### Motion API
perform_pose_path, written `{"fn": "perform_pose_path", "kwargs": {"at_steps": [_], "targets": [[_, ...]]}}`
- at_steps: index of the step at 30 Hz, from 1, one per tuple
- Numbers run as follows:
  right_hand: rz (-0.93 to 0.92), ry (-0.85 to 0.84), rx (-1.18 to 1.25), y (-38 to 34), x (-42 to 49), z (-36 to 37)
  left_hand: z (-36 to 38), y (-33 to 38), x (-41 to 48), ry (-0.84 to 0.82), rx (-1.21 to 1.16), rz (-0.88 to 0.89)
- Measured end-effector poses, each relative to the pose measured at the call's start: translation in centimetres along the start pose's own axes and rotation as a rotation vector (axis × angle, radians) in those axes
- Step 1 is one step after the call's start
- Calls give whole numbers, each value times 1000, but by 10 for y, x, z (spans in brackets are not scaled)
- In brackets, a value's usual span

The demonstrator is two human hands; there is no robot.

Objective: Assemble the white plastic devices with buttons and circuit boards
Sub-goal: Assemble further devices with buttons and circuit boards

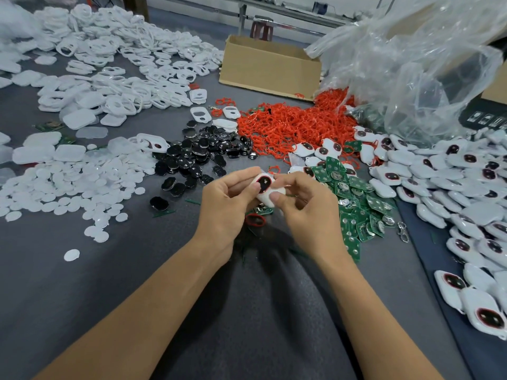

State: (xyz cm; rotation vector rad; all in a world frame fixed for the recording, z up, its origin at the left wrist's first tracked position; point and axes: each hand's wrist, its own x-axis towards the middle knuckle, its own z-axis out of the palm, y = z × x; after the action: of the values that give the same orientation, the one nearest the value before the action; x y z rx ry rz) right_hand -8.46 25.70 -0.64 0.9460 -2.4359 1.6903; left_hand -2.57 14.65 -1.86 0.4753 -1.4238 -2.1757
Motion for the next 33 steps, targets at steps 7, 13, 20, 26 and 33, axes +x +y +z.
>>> {"fn": "perform_pose_path", "kwargs": {"at_steps": [7, 13, 20, 26, 33], "targets": [[384, -261, 429, 1, 0, -4, 0, 1, -1, -129, 26, 19], [367, -153, 505, -3, 0, -4, 0, 2, -2, -191, 41, 48], [310, -155, 461, -1, 0, -3, -1, 3, -3, -179, 50, 68], [356, -173, 599, -4, 3, -11, 1, 4, -3, -101, 77, 99], [437, 395, 960, 2, 20, -58, -4, 5, -2, -84, 149, 105]]}}
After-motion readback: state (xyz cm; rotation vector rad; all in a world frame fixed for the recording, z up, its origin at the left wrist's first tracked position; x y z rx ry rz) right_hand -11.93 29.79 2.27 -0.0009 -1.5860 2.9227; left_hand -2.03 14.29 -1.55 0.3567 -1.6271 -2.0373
